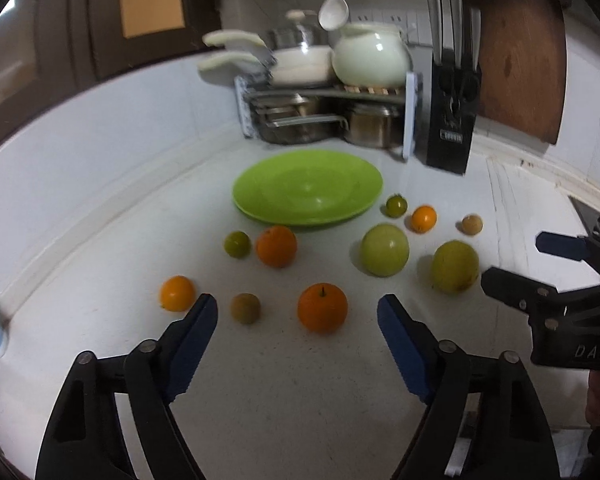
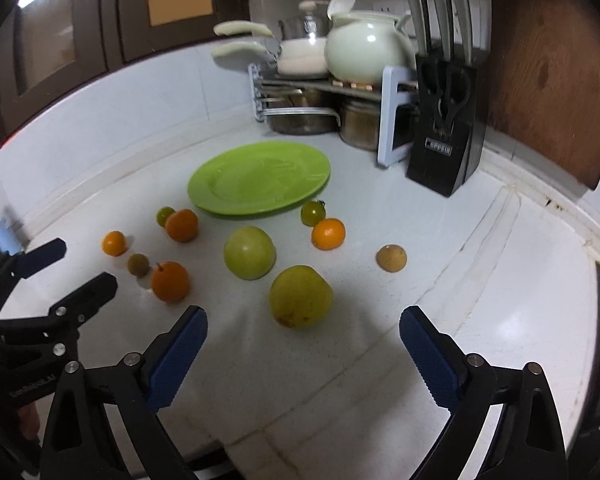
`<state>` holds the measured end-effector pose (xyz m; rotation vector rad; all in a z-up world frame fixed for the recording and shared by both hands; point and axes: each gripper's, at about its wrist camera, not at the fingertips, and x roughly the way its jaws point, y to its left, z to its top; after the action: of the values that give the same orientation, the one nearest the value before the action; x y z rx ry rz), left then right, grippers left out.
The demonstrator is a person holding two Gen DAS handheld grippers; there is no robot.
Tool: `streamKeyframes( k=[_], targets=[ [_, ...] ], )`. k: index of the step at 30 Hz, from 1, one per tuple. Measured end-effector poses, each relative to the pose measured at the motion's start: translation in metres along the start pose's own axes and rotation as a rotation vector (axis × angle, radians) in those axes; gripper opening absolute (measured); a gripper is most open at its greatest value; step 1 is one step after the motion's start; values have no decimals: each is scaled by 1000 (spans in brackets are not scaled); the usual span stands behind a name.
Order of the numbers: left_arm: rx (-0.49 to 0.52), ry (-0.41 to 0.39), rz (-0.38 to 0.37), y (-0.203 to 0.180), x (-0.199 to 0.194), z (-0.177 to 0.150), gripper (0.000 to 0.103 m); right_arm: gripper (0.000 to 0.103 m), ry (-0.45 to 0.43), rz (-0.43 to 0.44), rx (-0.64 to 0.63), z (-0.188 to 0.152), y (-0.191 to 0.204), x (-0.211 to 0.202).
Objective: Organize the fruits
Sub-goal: 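Grasp the tangerine with the left tool while the right tool grasps the yellow pomelo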
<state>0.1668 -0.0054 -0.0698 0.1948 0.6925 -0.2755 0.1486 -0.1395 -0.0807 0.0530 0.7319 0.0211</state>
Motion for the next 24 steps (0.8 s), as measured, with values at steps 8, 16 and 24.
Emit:
streamKeyframes(
  k=[8, 16, 24],
  targets=[
    [21, 87, -80, 1, 39, 0, 66, 84, 86, 25, 36, 1, -1, 35],
    [-5, 132, -109, 3, 59, 0, 58, 73, 142, 52, 28, 8, -2, 55],
    [-2, 169, -129, 3, 72, 1, 47, 61, 166, 46, -18, 13, 2, 65]
  ],
)
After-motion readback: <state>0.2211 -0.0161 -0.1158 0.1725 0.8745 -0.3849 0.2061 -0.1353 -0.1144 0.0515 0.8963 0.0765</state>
